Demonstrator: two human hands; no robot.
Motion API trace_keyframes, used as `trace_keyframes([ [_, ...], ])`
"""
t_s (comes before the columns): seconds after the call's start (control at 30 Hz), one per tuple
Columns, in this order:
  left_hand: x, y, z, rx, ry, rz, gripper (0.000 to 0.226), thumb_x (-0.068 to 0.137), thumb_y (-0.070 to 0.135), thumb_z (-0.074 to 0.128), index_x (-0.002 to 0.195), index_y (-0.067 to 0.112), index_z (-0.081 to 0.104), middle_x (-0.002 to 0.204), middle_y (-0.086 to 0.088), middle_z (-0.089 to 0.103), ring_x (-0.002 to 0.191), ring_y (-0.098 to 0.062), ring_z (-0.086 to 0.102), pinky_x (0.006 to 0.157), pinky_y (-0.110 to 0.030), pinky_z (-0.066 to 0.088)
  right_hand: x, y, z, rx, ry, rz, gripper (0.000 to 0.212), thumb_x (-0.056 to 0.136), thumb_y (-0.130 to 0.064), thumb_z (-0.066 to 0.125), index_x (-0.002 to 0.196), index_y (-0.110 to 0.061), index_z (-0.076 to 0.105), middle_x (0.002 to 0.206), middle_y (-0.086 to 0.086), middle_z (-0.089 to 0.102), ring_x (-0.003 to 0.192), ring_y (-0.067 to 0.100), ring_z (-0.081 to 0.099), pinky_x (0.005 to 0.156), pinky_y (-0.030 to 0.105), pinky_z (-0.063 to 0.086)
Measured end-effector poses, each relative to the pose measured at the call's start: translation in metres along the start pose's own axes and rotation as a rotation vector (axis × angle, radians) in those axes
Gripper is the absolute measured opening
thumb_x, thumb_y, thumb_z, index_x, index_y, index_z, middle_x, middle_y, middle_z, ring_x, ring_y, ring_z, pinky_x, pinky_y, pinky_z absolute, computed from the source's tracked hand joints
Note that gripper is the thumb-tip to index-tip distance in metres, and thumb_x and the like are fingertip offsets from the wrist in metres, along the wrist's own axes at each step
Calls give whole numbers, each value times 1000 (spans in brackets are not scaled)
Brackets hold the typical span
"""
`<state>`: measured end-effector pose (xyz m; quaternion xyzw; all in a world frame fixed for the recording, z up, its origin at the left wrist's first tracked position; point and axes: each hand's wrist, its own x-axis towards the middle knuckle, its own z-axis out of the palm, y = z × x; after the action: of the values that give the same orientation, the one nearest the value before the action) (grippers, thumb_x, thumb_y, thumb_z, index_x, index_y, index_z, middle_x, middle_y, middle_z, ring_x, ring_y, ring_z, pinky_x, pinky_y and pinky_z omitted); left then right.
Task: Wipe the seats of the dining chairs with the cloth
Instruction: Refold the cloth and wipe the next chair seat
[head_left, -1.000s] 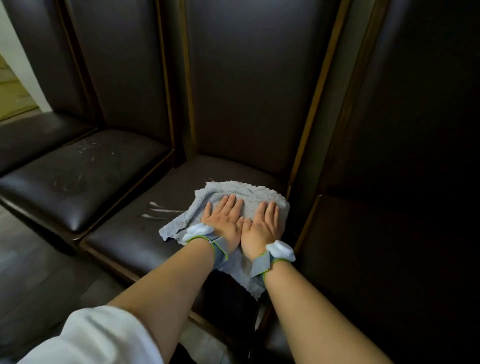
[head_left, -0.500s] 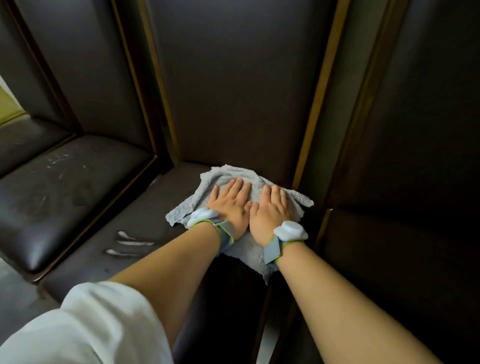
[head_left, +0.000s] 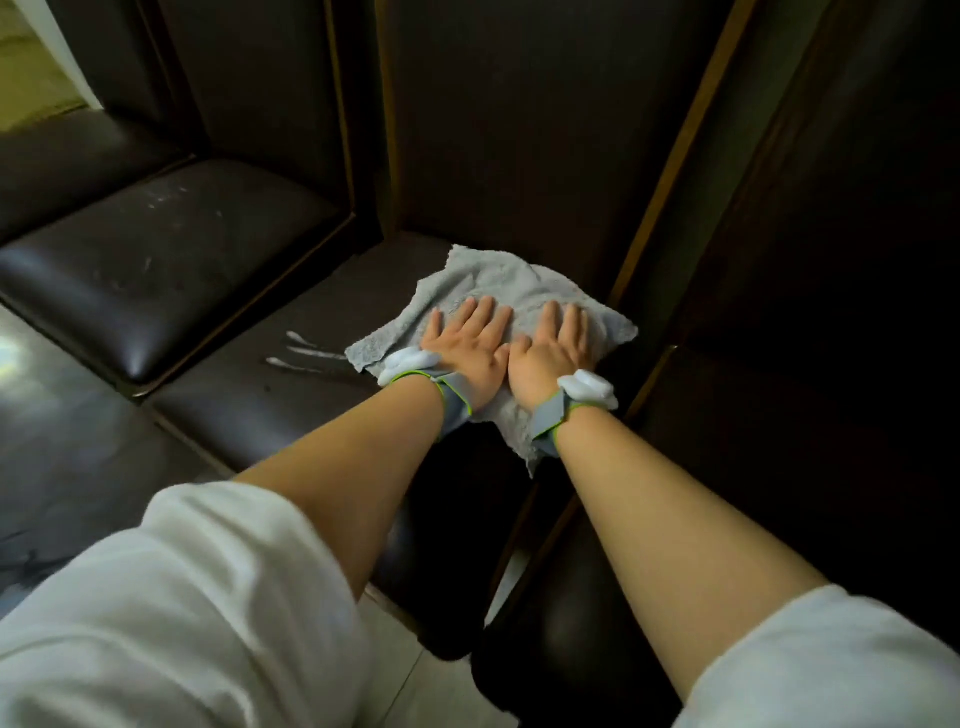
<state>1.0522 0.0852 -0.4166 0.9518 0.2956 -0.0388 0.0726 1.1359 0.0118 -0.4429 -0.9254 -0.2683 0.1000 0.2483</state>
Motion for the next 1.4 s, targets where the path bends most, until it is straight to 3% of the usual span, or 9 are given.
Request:
trace_keyframes([
  [0.23,-100,-25,11,1,82,54,55,98,42,21,152,31,12,161,5,6,148,-14,2,119,-45,-1,-106,-8,11,-8,-17,-64,63,99,-35,31,153,-15,6,161,11,-6,148,25,-10,119,48,6],
  [0.37,-154,-32,19,-8,168,37,66,88,50,8,150,31,21,160,4,15,147,-15,9,117,-45,-1,-156,-15,9,-30,-59,-111,65,100,-36,33,153,-13,5,161,12,-9,148,26,-13,119,47,6],
  [0.47,-187,-41,34,-21,233,42,65,89,53,14,150,30,24,159,2,19,147,-18,11,117,-46,-4,-189,-14,9,-24,-117,-178,68,99,-36,36,153,-12,2,160,13,-13,147,27,-17,120,46,3],
  [0.63,-227,-53,56,-139,282,69,72,85,57,26,151,30,15,160,1,10,148,-18,-1,117,-44,-10,-223,-3,-3,2,-267,-356,88,88,-36,54,154,-14,0,159,14,-18,144,28,-24,118,42,-6],
  [0.73,-237,-58,64,-194,288,59,68,87,55,23,150,36,6,160,8,-1,146,-12,-12,115,-36,-19,-231,4,-7,-96,-313,-455,102,79,-44,60,153,-18,-5,158,9,-22,142,32,-29,120,46,-5],
  [0.83,-237,-53,64,-258,298,-11,61,90,50,13,150,39,5,158,13,-6,145,-6,-16,113,-31,-22,-233,3,-4,-213,-295,-496,104,78,-47,58,152,-21,-10,158,6,-24,141,36,-29,118,54,2],
  [1.07,-221,-68,59,-293,335,-228,69,85,55,4,151,34,2,155,12,-16,143,-6,-19,117,-36,-13,-210,-33,10,-385,-201,-652,103,74,-58,46,153,-18,-6,160,11,-13,144,37,-21,113,61,-10],
  [1.27,-198,-126,51,-408,330,-415,82,76,63,3,151,31,3,159,7,-13,144,-10,-16,118,-39,-6,-173,-100,35,-512,-280,-846,109,72,-60,49,152,-14,-9,160,15,-11,145,40,-14,112,64,-4],
  [1.4,-185,-163,44,-351,307,-507,77,84,57,11,152,25,0,159,-1,-14,146,-16,-14,117,-36,-4,-151,-140,56,-557,-316,-940,110,72,-62,49,152,-15,-9,160,12,-13,146,36,-16,112,63,-6],
])
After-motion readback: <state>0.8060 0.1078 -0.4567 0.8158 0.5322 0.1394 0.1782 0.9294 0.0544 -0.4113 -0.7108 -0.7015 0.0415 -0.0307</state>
